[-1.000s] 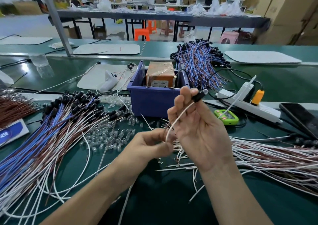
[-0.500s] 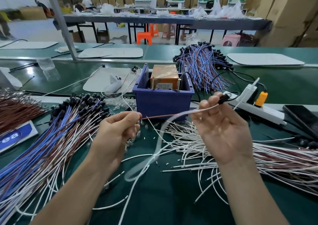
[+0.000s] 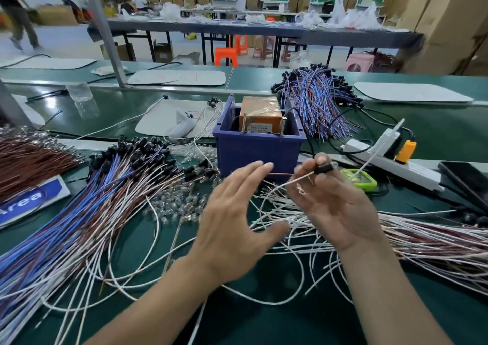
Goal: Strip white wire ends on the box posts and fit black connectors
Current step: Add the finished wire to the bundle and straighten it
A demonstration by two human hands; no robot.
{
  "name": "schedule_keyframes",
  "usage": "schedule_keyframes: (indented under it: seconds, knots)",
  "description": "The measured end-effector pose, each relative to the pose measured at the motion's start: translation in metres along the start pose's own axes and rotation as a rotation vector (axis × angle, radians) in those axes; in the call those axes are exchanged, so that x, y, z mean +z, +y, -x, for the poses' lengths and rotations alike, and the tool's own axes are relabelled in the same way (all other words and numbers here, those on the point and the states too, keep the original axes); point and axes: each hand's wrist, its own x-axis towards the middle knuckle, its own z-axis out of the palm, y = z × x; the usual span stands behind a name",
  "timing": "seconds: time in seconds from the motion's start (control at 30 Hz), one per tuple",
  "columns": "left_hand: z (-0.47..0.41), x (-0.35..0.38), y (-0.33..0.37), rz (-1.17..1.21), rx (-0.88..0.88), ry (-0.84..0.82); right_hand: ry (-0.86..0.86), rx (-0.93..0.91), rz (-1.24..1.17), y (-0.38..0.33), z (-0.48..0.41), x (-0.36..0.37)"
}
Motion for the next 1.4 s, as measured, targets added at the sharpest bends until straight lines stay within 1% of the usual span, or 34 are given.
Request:
schedule_keyframes:
  seconds: [0.07, 0.13, 0.23, 0.27, 0.33, 0.4, 0.47, 0.53, 0.6, 0.67, 0.73, 0.83, 0.9, 0.93, 1.0, 1.07, 1.23, 1.3, 1.4]
  knots:
    - [0.0, 0.007, 0.001, 0.025, -0.045, -0.047, -0.108, 0.047, -0.018, 0.004, 0.001, 0.003]
    - [-0.001, 0.008, -0.006, 0.012, -0.092, -0.021, -0.18, 0.066, -0.067, 0.006, 0.001, 0.005]
    - [-0.002, 0.003, -0.017, -0.085, -0.062, 0.127, -0.218, 0.046, -0.186, 0.003, 0.002, 0.005]
    - [-0.003, 0.0, -0.019, -0.103, -0.089, 0.172, -0.227, 0.035, -0.245, 0.001, 0.003, 0.004]
    - [-0.005, -0.006, -0.023, -0.095, -0.2, 0.25, -0.234, 0.029, -0.355, -0.004, 0.005, 0.003]
    - [-0.007, -0.01, -0.027, -0.06, -0.306, 0.321, -0.198, 0.029, -0.345, -0.009, 0.005, 0.001]
    - [-0.009, -0.015, -0.029, -0.033, -0.381, 0.373, -0.175, 0.065, -0.287, -0.01, 0.004, 0.0]
    - [-0.009, -0.018, -0.033, 0.02, -0.419, 0.409, -0.127, 0.141, -0.166, -0.007, 0.003, -0.005]
    - [-0.01, -0.02, -0.036, 0.113, -0.418, 0.438, -0.032, 0.256, 0.079, -0.006, 0.003, -0.01]
    - [-0.014, -0.022, -0.034, 0.18, -0.394, 0.455, 0.003, 0.382, 0.328, -0.006, 0.002, -0.011]
    - [-0.017, -0.021, -0.034, 0.186, -0.354, 0.448, -0.049, 0.466, 0.482, -0.007, 0.002, -0.007]
    - [-0.015, -0.018, -0.032, 0.164, -0.267, 0.42, -0.163, 0.53, 0.666, -0.005, 0.005, 0.002]
    - [-0.011, -0.017, -0.028, 0.089, -0.155, 0.401, -0.199, 0.534, 0.835, 0.002, 0.006, 0.012]
    - [-0.009, -0.016, -0.026, 0.061, -0.105, 0.381, -0.19, 0.498, 0.9, 0.007, 0.006, 0.019]
    - [-0.006, -0.015, -0.025, 0.016, -0.036, 0.348, -0.155, 0.389, 0.949, 0.02, 0.001, 0.034]
    - [-0.005, -0.014, -0.025, -0.029, -0.022, 0.342, -0.158, 0.338, 0.989, 0.032, -0.001, 0.045]
    - [-0.005, -0.011, -0.03, -0.148, 0.014, 0.338, -0.121, 0.424, 1.1, 0.048, -0.004, 0.048]
    - [-0.006, -0.01, -0.031, -0.149, -0.018, 0.334, -0.063, 0.421, 1.078, 0.05, -0.004, 0.045]
    - [-0.007, -0.01, -0.033, -0.111, -0.187, 0.331, 0.005, 0.379, 1.009, 0.047, -0.004, 0.041]
